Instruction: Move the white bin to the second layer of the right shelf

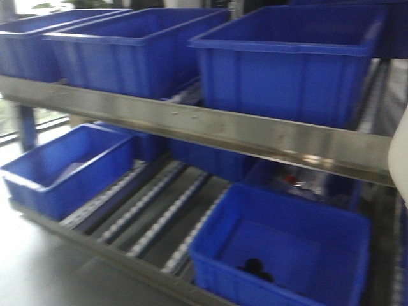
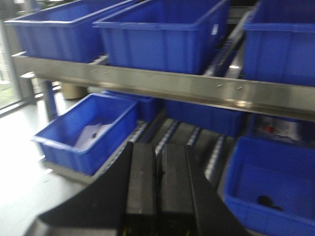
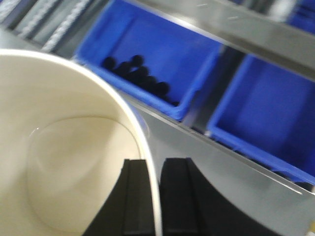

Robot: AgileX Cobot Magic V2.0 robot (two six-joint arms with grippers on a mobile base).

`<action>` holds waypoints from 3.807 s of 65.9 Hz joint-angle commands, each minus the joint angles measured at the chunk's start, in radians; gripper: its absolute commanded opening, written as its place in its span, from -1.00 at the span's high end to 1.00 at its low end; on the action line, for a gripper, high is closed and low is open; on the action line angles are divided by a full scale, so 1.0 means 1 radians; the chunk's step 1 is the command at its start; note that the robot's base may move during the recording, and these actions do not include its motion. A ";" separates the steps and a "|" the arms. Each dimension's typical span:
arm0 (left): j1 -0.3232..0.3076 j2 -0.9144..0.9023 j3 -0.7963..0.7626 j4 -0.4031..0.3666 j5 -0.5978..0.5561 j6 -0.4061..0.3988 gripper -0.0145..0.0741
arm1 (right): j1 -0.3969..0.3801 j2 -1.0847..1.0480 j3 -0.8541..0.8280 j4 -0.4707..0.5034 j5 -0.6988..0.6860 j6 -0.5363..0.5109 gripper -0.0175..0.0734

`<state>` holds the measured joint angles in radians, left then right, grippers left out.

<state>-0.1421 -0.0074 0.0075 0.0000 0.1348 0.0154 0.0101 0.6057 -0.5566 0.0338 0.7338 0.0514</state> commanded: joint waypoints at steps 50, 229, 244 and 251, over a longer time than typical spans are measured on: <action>-0.003 -0.015 0.037 0.000 -0.087 -0.003 0.48 | -0.003 0.001 -0.028 0.001 -0.077 -0.005 0.51; -0.003 -0.015 0.037 0.000 -0.087 -0.003 0.48 | -0.003 0.562 -0.040 0.030 -0.550 0.003 -0.03; -0.003 -0.015 0.037 0.000 -0.087 -0.003 0.48 | -0.003 0.532 -0.109 0.040 -0.435 0.003 -0.02; -0.003 -0.015 0.037 0.000 -0.087 -0.003 0.48 | -0.003 0.500 -0.124 0.040 -0.429 0.003 -0.01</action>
<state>-0.1421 -0.0074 0.0075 0.0000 0.1348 0.0154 0.0101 1.1513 -0.6368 0.0714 0.3507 0.0553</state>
